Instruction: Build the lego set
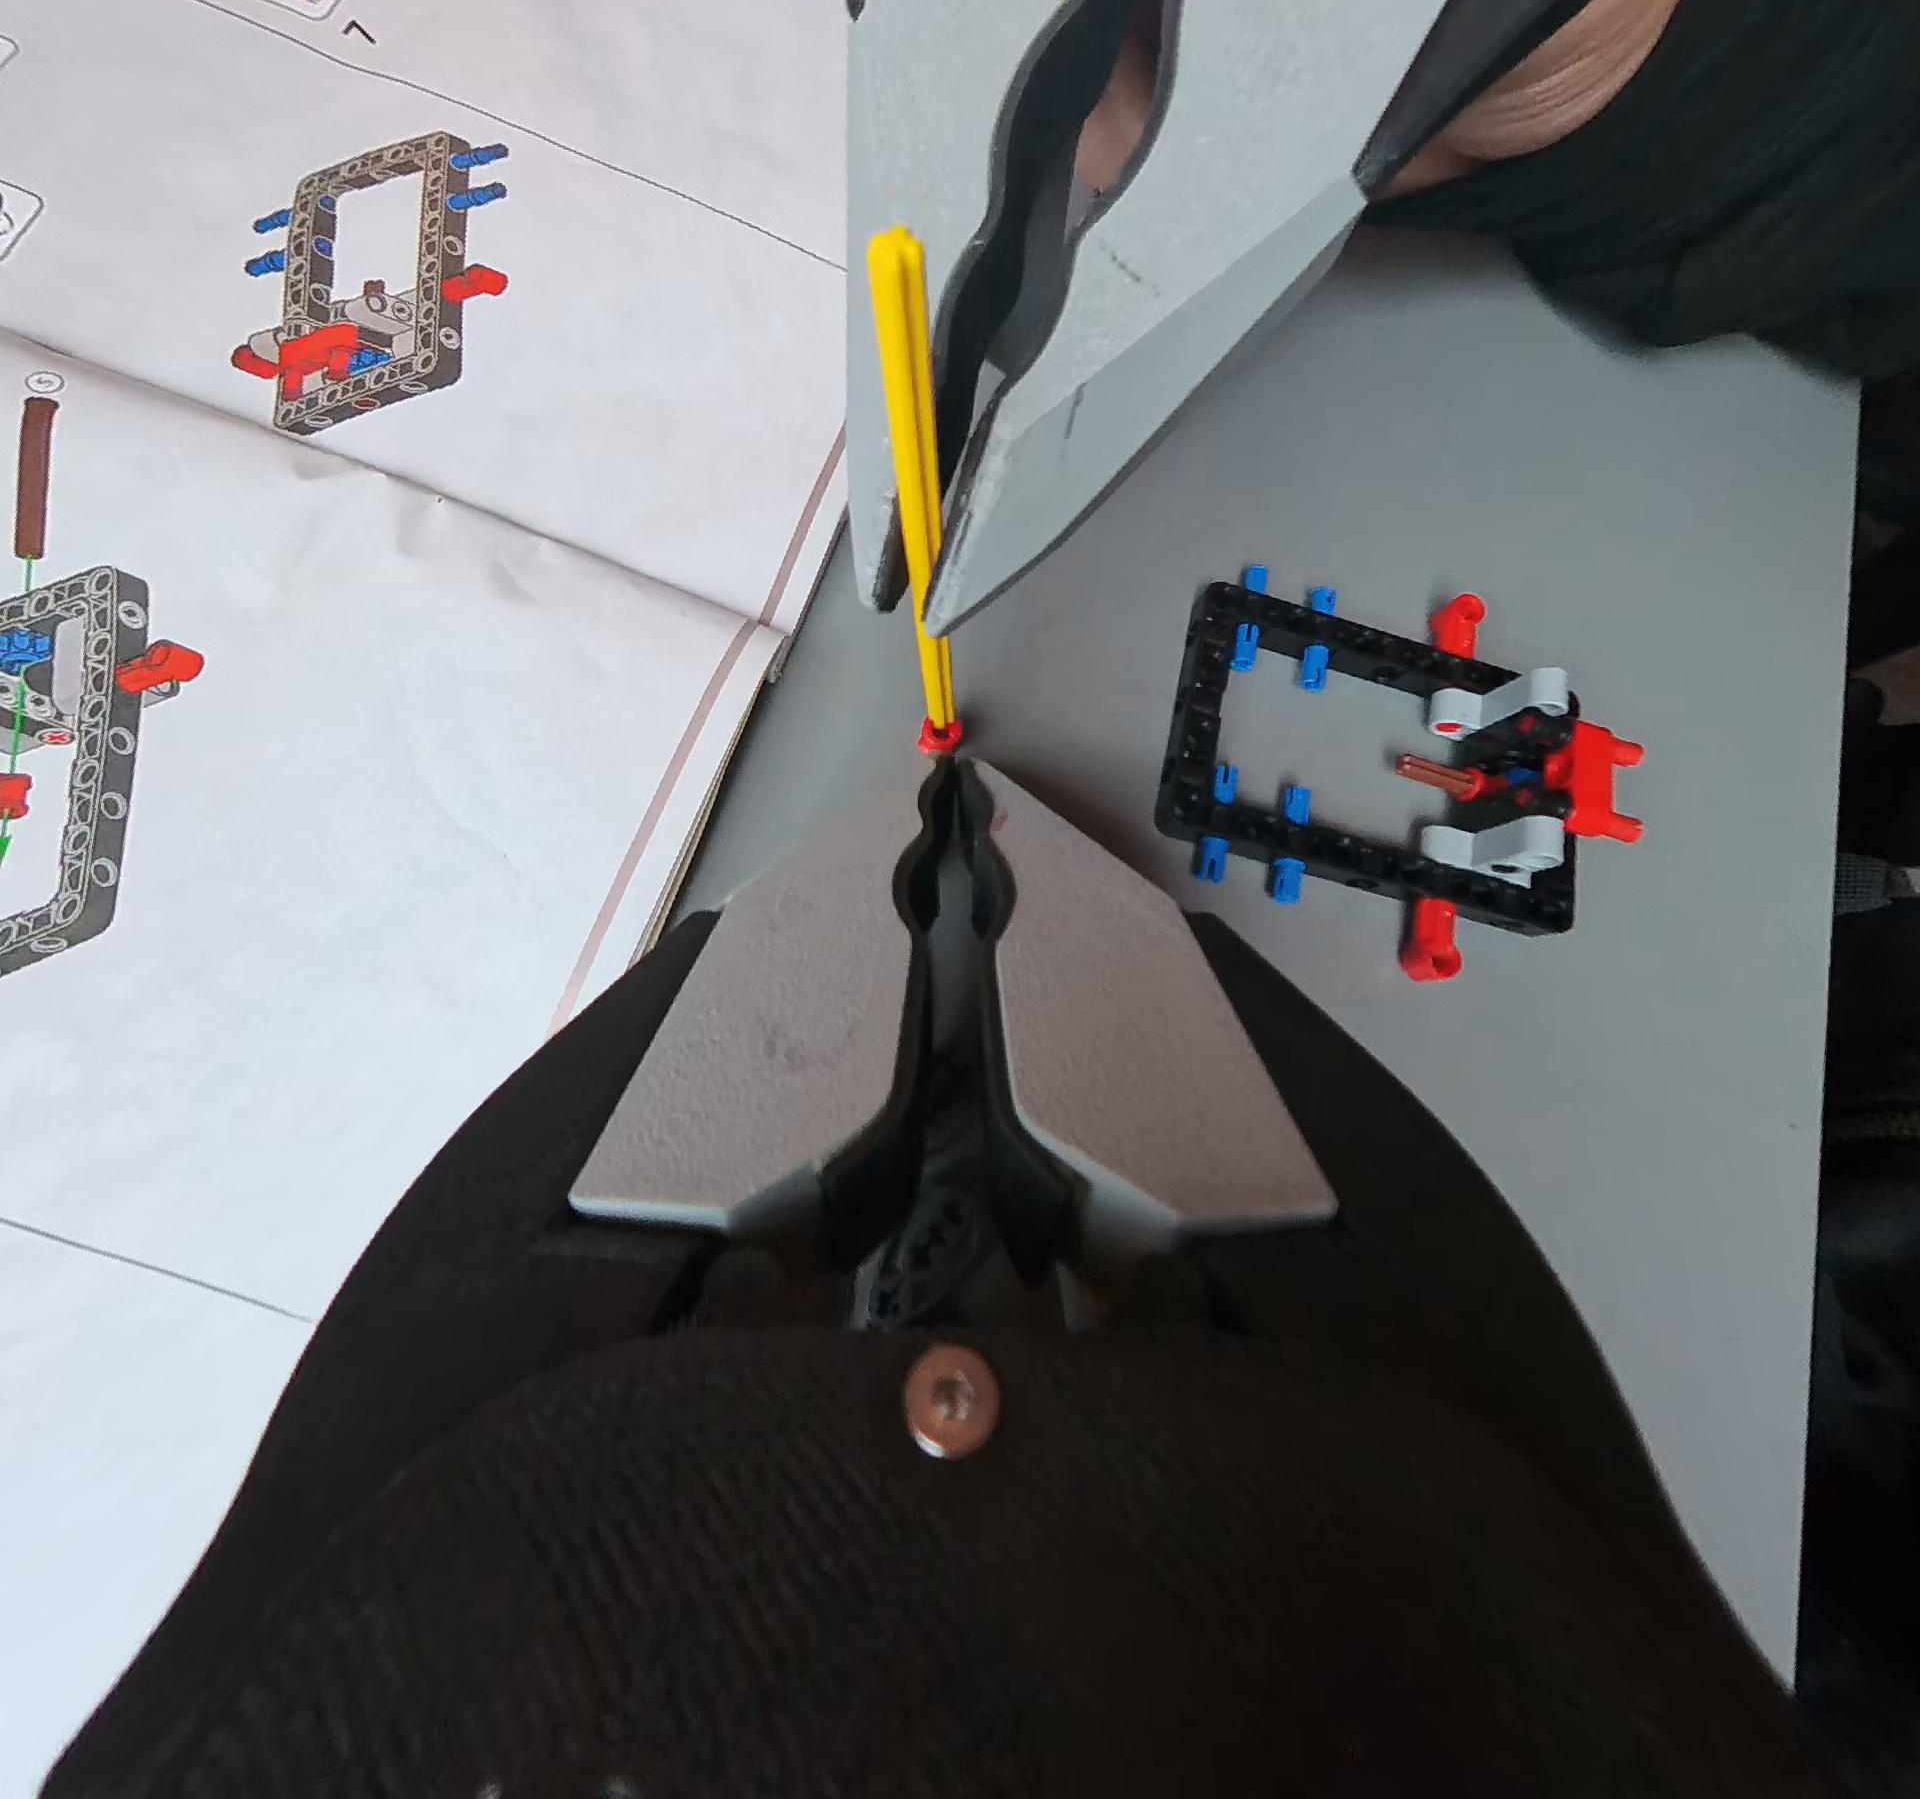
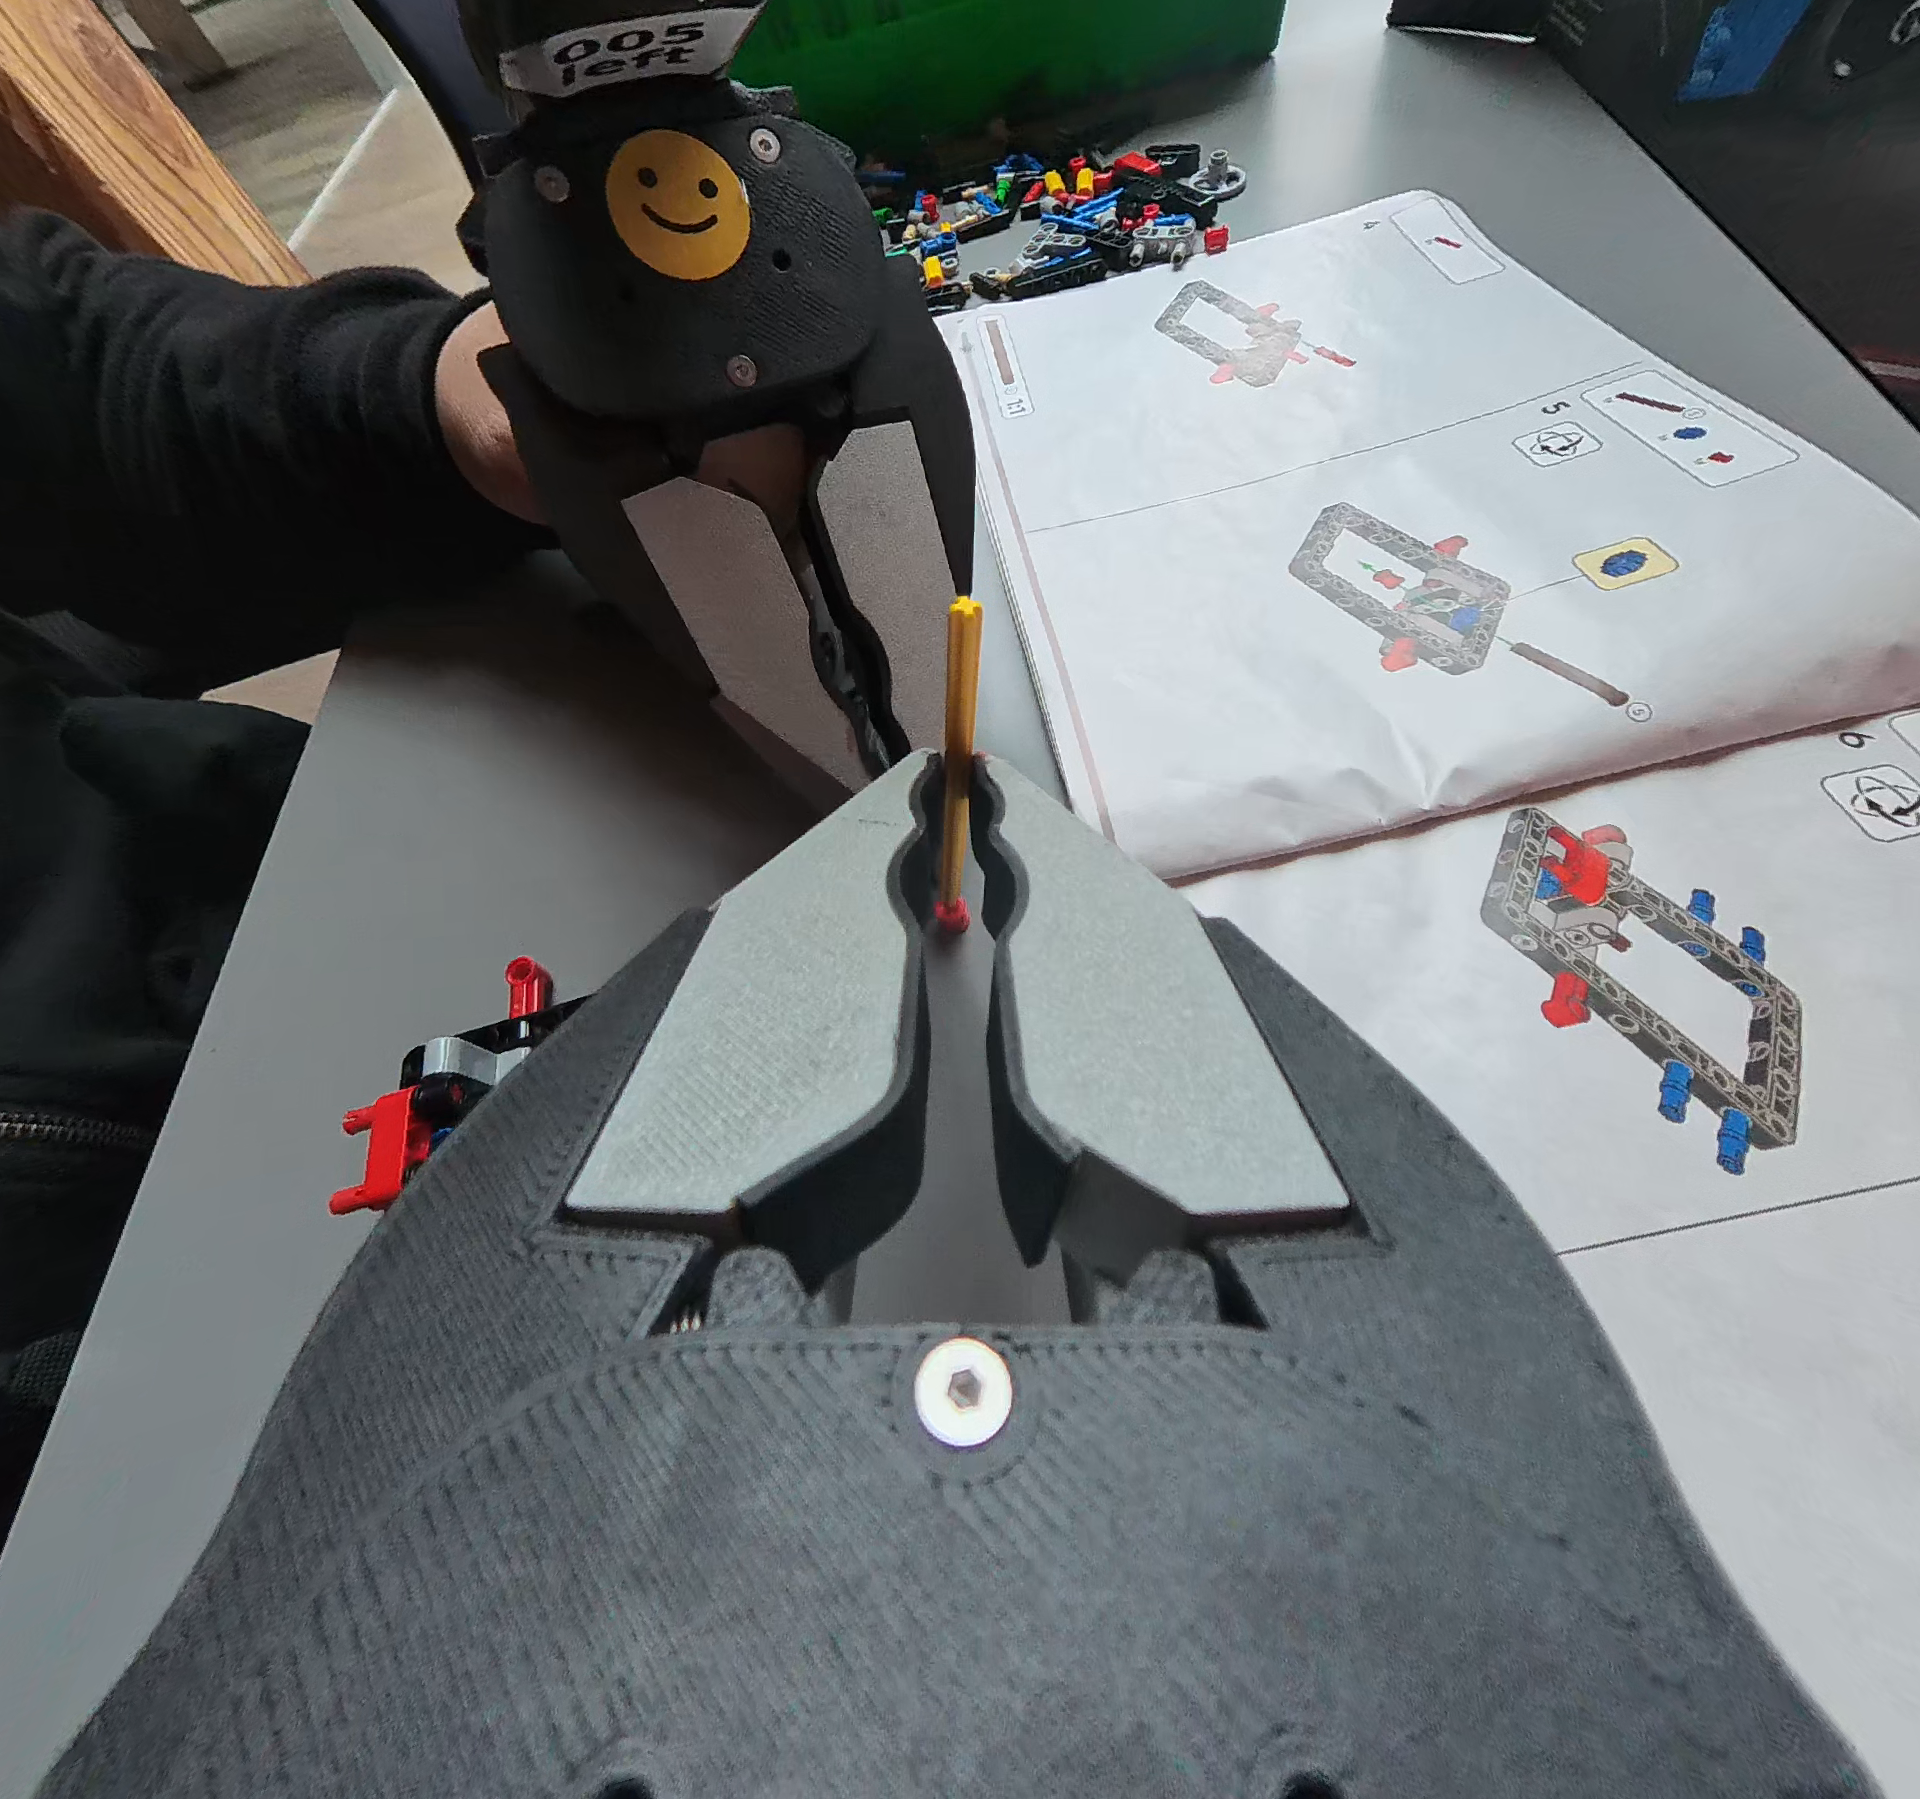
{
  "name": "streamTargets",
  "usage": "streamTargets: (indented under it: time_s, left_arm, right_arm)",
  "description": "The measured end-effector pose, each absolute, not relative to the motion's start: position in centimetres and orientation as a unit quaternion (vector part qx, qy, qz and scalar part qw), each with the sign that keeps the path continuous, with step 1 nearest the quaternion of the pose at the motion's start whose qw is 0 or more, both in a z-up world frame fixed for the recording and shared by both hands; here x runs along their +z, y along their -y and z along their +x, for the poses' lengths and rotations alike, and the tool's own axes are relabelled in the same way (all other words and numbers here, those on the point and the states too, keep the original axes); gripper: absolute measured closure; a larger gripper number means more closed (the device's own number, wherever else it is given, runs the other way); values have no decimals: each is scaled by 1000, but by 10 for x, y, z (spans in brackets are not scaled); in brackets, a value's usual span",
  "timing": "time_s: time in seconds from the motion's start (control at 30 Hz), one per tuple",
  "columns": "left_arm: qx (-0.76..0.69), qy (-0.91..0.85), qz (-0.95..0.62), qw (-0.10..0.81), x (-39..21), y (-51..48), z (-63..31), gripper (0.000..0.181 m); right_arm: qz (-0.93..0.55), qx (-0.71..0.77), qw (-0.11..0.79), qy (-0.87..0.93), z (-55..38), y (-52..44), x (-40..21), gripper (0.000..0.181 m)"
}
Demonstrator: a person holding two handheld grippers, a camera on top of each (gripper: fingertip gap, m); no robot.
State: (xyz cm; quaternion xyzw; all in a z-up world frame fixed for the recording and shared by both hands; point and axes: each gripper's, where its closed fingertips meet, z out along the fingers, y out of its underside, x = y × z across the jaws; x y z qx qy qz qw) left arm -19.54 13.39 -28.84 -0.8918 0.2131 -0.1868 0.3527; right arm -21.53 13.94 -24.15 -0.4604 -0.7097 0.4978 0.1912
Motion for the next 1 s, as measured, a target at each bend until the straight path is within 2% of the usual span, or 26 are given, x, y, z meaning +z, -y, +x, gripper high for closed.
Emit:
streamTargets:
  time_s: [0.57,0.8,1.0]
  left_arm:
    - [-197,-222,-886,356,-285,-132,-190,181]
    - [-184,-211,-877,390,-262,-135,-209,181]
    - [-200,-228,-848,434,-216,-149,-213,166]
  right_arm:
    - [-461,497,192,710,-214,-140,-242,180]
    - [-458,499,195,710,-213,-141,-240,180]
    - [-459,500,197,707,-214,-141,-239,180]
